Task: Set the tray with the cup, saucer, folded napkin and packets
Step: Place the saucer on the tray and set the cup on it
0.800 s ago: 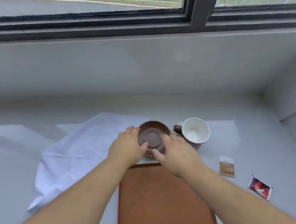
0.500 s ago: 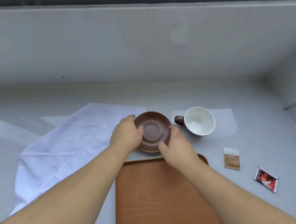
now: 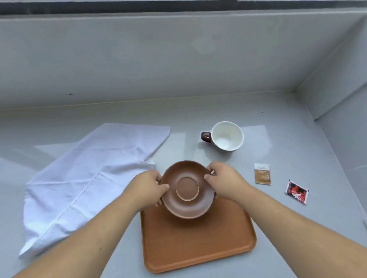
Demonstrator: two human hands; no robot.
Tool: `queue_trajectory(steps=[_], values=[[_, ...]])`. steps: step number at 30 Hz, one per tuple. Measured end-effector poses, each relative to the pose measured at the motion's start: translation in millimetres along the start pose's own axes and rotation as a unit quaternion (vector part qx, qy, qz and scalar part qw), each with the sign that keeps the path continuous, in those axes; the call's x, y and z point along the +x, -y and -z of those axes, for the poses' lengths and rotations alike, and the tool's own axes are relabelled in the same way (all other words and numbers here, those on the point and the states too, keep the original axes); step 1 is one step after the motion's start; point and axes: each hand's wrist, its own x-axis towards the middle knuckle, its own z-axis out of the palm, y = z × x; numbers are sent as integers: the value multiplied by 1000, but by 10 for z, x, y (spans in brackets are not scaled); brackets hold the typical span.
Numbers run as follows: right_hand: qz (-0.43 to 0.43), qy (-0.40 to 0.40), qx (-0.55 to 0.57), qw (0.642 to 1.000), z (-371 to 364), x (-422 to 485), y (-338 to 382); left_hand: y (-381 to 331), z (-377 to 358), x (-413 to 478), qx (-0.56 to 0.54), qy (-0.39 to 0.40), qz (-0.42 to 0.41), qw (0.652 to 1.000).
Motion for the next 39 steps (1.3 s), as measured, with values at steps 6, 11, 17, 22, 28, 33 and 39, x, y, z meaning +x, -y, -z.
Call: queue_trajectory(steps=[6,11,17,22,28,33,39], values=[[6,32,-38,999,-208,-279,-308,252,-421,-219,-3,50,13,999],[2,38,-55,998,-334,-357,-460,398,-536,-286,8,55,15,998],[16,14,-60,998,-348,-325,-541,395,-617,-276,17,26,-1,1000],[26,13,-63,998,-360,-267,-538,407,-639,-272,25,0,4,1000],[20,2,-48,999,-218,-241,-562,300,-573,-257,91,-103,-14,990],[-10,-97,15,995,219,-49,-621,-231,-437,72,37,-139,-46,989],[-46,-132,178,974,685,425,-648,-1086,-432,654,-33,-77,-60,995]])
